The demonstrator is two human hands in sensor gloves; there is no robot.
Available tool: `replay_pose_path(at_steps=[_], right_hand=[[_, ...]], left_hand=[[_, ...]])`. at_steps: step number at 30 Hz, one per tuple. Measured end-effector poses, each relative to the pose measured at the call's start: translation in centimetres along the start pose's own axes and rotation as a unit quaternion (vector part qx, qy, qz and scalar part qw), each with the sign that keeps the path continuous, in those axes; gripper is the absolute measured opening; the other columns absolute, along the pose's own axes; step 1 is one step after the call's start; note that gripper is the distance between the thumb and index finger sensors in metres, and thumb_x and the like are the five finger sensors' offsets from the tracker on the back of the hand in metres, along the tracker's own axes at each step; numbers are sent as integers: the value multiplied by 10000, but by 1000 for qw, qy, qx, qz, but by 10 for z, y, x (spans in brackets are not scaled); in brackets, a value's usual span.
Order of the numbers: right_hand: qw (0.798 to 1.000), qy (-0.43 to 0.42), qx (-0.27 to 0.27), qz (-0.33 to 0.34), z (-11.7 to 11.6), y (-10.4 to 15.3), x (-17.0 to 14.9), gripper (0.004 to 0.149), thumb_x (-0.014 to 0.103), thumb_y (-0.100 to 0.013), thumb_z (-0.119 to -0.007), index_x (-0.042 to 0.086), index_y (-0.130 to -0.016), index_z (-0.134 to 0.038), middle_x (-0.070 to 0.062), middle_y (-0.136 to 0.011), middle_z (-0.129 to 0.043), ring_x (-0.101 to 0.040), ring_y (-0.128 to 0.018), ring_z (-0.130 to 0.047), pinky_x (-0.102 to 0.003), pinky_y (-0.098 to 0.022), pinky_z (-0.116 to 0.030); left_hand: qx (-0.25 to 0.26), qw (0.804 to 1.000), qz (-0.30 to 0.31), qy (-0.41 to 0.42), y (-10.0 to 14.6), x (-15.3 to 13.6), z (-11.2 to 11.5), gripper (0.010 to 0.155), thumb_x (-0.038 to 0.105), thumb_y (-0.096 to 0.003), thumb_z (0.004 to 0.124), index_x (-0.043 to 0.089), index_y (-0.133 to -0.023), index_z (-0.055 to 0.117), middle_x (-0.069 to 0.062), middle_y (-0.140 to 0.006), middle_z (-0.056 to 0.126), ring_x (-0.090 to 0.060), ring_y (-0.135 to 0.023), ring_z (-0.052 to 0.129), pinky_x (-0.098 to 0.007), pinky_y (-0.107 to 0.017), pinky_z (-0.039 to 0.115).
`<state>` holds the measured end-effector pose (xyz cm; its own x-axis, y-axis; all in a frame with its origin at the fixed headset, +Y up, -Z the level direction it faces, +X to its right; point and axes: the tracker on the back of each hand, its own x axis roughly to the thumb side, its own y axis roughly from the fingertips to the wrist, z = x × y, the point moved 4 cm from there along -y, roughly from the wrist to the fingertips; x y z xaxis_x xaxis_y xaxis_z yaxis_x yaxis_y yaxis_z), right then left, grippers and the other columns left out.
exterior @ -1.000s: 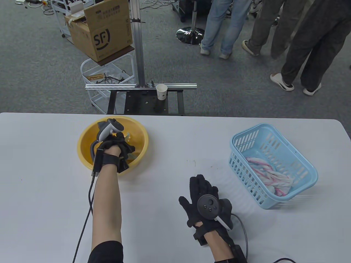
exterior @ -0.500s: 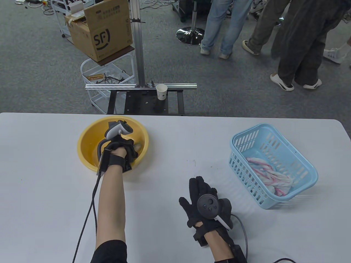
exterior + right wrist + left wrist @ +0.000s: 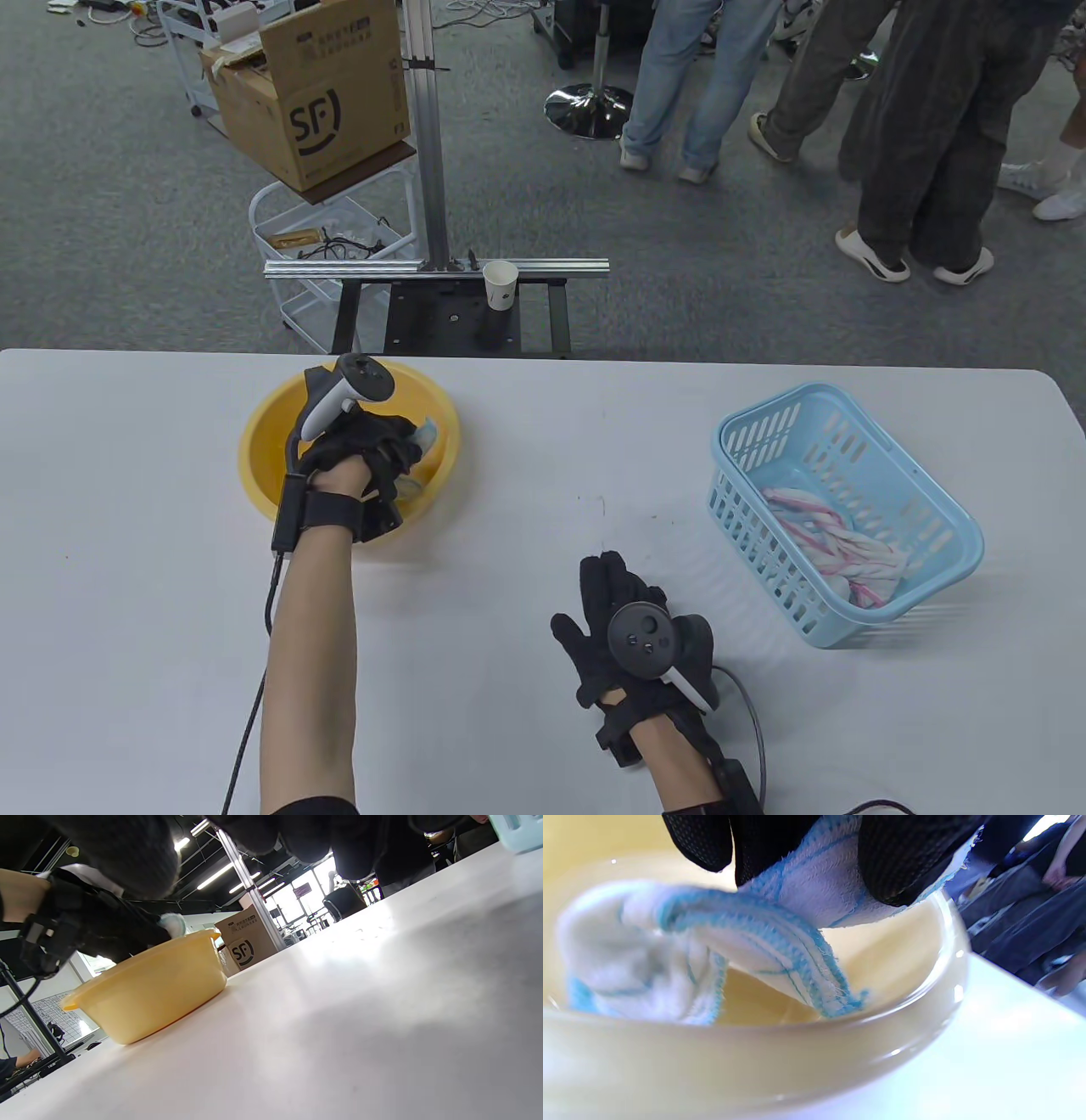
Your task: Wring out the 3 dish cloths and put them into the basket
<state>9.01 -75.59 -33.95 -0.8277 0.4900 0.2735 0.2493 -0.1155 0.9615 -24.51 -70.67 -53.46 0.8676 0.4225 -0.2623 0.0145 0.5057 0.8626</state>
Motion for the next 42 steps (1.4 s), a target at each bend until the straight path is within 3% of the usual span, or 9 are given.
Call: replay_pose_path(at_steps=[6,15,24,30,34,42], right_hand=[[1000,-4,3,-1,-1,0,0,776,571,-535,-728,132,-1081,-395,-225,-1134,-429,-522,-993,-582,-738,-677,-459],[1000,-2,1,8,-3,0,4,776,570,-536,-728,133,-1081,-391,-222,-1136,-423,-521,-1001,-560,-740,-679,-446],[1000,-2,-6,20,-3,1,9,773,568,-536,-727,141,-1084,-389,-220,-1139,-411,-522,-1011,-531,-744,-680,-430],[999,-10,-33,38,3,1,15,760,575,-533,-722,173,-1089,-394,-215,-1142,-391,-520,-1020,-499,-746,-683,-413],[995,-20,-74,68,10,4,22,713,601,-524,-698,279,-1095,-418,-207,-1144,-375,-514,-1025,-485,-741,-687,-409],[969,-88,-175,149,36,15,39,760,678,-474,-665,320,-1086,-390,-188,-1138,-393,-499,-1010,-522,-724,-688,-440]], left_hand=[[76,993,54,76,40,-5,-30,472,409,-475,837,309,-936,851,39,-1019,777,-291,-968,789,-562,-745,610],[160,964,141,158,109,6,-73,472,417,-482,827,314,-942,842,52,-1033,761,-280,-989,771,-562,-753,604],[190,932,233,203,174,30,-93,472,420,-490,808,321,-951,817,63,-1059,722,-272,-1016,739,-562,-764,591],[171,906,315,226,211,55,-87,471,411,-491,804,319,-953,811,63,-1064,712,-273,-1024,726,-567,-769,580],[154,893,361,220,233,75,-73,469,403,-488,806,314,-949,819,59,-1061,719,-276,-1020,732,-567,-765,586],[80,889,410,190,249,107,-25,470,399,-487,809,312,-949,824,57,-1061,723,-282,-1022,730,-571,-766,584]])
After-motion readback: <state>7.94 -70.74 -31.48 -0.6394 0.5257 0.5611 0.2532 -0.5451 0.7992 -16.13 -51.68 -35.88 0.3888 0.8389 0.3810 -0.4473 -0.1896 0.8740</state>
